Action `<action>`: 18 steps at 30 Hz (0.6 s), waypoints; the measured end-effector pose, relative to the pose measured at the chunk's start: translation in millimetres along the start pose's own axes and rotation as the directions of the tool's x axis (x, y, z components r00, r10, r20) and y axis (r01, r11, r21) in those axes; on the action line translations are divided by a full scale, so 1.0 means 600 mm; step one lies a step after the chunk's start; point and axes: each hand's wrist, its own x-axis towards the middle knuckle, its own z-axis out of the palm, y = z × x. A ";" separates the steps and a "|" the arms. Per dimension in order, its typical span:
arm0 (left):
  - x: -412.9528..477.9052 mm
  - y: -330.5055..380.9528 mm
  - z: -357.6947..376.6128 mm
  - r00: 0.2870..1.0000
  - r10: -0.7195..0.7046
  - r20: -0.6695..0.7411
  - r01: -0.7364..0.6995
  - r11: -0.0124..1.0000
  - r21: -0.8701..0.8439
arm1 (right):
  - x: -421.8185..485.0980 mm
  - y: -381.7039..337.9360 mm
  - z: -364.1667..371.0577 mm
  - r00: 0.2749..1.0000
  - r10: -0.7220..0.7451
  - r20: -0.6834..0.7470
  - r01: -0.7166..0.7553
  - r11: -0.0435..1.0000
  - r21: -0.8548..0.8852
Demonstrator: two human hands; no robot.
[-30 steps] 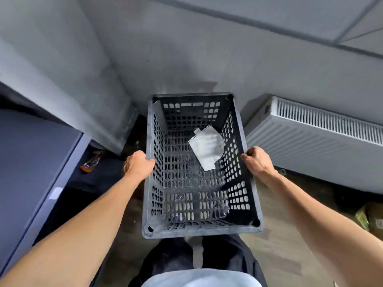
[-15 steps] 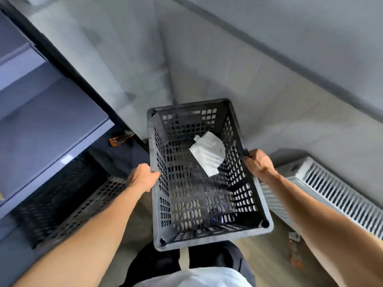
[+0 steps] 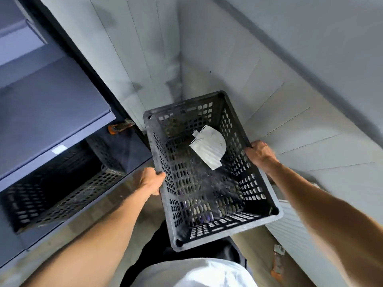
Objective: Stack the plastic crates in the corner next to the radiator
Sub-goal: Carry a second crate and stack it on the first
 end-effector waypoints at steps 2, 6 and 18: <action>0.018 0.007 -0.001 1.000 0.001 0.009 -0.001 1.000 0.017 | 0.014 -0.011 0.000 1.000 0.014 -0.008 -0.014 1.000 -0.011; 0.055 0.010 -0.008 0.997 -0.049 0.055 0.049 0.999 0.002 | 0.048 -0.031 0.009 1.000 0.022 -0.005 -0.023 0.998 -0.065; 0.092 0.008 0.035 0.987 -0.152 0.058 0.157 0.982 -0.101 | 0.143 -0.056 0.002 0.992 -0.073 0.103 0.088 0.984 -0.153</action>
